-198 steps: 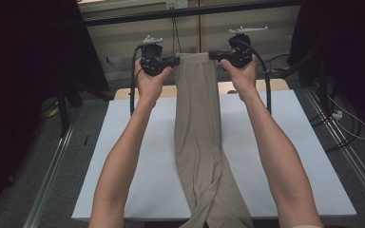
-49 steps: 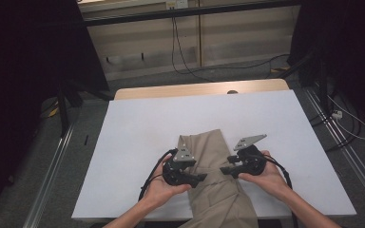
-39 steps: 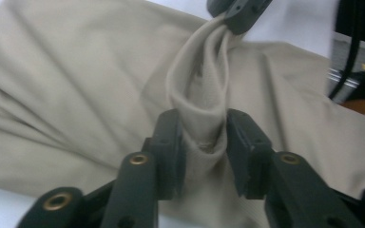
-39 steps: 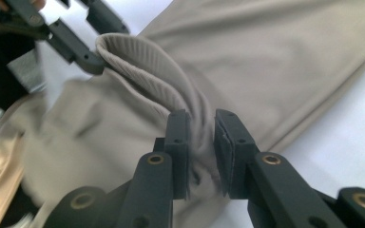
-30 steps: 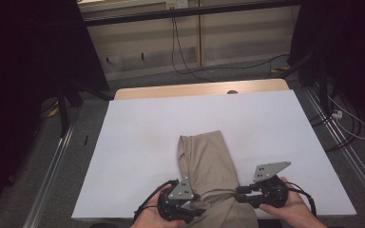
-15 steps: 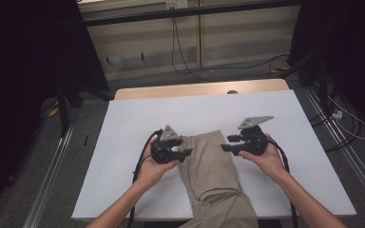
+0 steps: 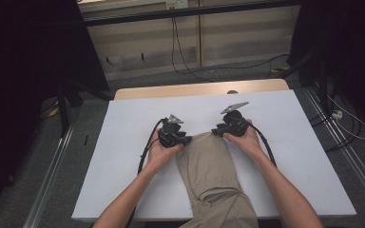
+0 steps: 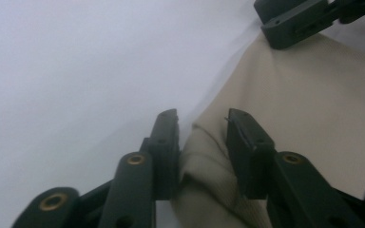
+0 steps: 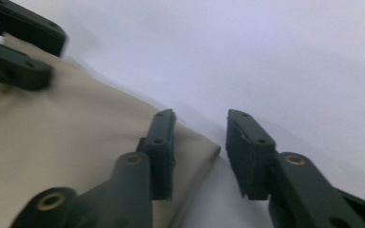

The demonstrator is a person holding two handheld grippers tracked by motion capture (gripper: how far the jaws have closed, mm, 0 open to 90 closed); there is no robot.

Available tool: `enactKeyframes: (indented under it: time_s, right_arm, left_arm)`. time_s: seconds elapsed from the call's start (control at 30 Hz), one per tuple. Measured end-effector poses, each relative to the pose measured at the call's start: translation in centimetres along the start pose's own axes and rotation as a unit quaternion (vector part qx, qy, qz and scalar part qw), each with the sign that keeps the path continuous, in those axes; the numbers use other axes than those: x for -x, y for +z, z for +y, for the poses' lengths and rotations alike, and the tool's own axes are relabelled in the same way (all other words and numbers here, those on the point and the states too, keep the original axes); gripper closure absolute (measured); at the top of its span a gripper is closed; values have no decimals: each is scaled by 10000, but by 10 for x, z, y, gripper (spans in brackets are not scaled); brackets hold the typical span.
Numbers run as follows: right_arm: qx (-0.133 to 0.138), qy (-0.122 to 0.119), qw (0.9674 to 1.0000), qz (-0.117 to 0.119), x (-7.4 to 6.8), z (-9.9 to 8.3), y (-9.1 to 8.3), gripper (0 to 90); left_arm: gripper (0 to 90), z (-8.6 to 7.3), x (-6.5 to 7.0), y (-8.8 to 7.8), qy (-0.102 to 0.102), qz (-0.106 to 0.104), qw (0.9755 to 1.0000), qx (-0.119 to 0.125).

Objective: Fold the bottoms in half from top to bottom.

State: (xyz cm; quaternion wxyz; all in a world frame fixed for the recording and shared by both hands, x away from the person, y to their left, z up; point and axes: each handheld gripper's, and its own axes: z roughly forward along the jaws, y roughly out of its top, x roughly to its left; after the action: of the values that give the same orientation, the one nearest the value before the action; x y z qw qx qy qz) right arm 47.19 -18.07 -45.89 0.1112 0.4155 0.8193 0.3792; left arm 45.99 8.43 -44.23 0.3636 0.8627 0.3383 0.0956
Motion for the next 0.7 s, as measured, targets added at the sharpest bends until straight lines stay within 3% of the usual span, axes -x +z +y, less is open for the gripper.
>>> enactKeyframes:
  time_s: [0.1, 0.17, 0.23, 0.33, 0.4, 0.5, 0.53, 0.57, 0.6, 0.67, 0.7]
  right_arm:
    - [86, -6, 9999, 138, 3, -1, 1, 601]
    - [87, 25, 9995, 310, 5, -2, 1, 562]
    - [90, -54, 9994, 334, 5, -3, 1, 574]
    - [-66, -248, 9993, 285, 3, 1, 1, 619]
    - [-188, -298, 9987, 364, 3, 4, 1, 672]
    - [-246, -214, 9981, 517, 5, 5, 2, 723]
    - [-243, -140, 9981, 554, 6, 5, 1, 743]
    - [-249, -86, 9980, 581, 7, 4, 1, 823]
    - [-270, -16, 9965, 786, 8, 4, 1, 866]
    - [-232, 4, 9969, 754, 7, 2, 0, 869]
    - [-249, -27, 9969, 742, 7, 3, 0, 870]
  left_arm:
    - [657, -6, -8, -3, -145, -12, 9999, 8]
    - [607, -9, -13, -4, -83, -3, 10000, 10]
    - [577, -9, -13, -6, -371, -29, 9991, 195]
    - [530, -3, -10, -10, -514, -225, 9966, 607]
    - [494, 2, -5, -9, -464, -240, 9964, 669]
    - [430, 4, 1, 3, -193, -5, 9992, 361]
    - [456, 3, 1, 6, -152, 190, 9994, 238]
    - [463, 1, -1, 8, -232, 162, 9994, 218]
    - [458, -1, -5, 8, -376, -39, 9991, 208]
    - [571, -6, -10, 2, -403, -129, 9989, 196]
    - [618, -8, -13, -1, -513, -168, 9982, 268]
